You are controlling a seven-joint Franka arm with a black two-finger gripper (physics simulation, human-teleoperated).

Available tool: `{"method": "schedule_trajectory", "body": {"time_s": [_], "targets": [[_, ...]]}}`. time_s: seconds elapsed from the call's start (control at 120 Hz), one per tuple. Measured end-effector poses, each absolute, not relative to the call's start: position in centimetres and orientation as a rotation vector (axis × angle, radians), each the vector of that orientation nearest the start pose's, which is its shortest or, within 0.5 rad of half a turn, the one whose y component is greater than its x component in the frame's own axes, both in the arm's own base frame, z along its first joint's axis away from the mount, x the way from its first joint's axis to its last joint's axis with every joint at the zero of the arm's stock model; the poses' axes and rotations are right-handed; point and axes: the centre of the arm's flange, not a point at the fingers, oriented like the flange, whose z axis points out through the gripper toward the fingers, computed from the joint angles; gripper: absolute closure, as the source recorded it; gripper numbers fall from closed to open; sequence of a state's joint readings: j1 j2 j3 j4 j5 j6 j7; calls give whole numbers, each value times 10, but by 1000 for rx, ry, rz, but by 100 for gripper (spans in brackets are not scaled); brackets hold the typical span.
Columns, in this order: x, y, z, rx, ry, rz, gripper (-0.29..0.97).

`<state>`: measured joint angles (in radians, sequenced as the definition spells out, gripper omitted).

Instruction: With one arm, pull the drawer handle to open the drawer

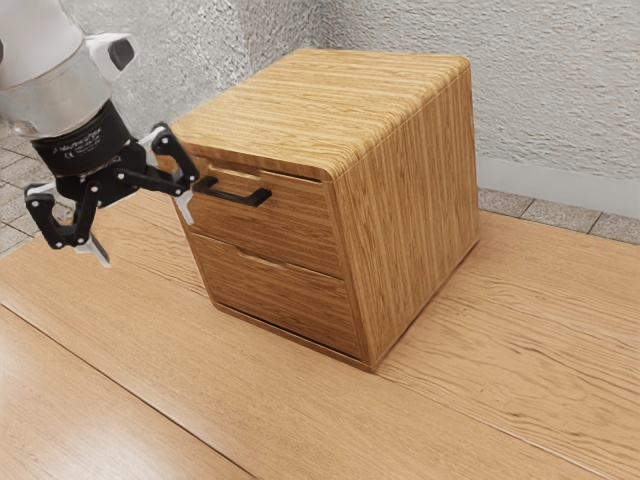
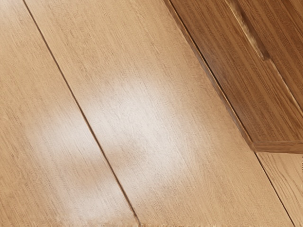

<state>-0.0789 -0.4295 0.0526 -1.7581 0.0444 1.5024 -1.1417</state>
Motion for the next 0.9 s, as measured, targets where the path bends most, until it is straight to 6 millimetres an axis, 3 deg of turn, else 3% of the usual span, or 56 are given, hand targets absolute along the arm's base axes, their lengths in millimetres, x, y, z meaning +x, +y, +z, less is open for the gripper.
{"method": "schedule_trajectory", "body": {"time_s": [0.225, 0.483, 0.617, 0.783, 0.9], "targets": [[384, 35, 717, -2592, -2031, -385, 0], [408, 60, 712, -2443, -2272, -567, 0], [402, 65, 709, -2395, -2352, -612, 0], [396, 88, 707, -2310, -2470, -630, 0], [398, 87, 706, -2288, -2500, -640, 0]]}}
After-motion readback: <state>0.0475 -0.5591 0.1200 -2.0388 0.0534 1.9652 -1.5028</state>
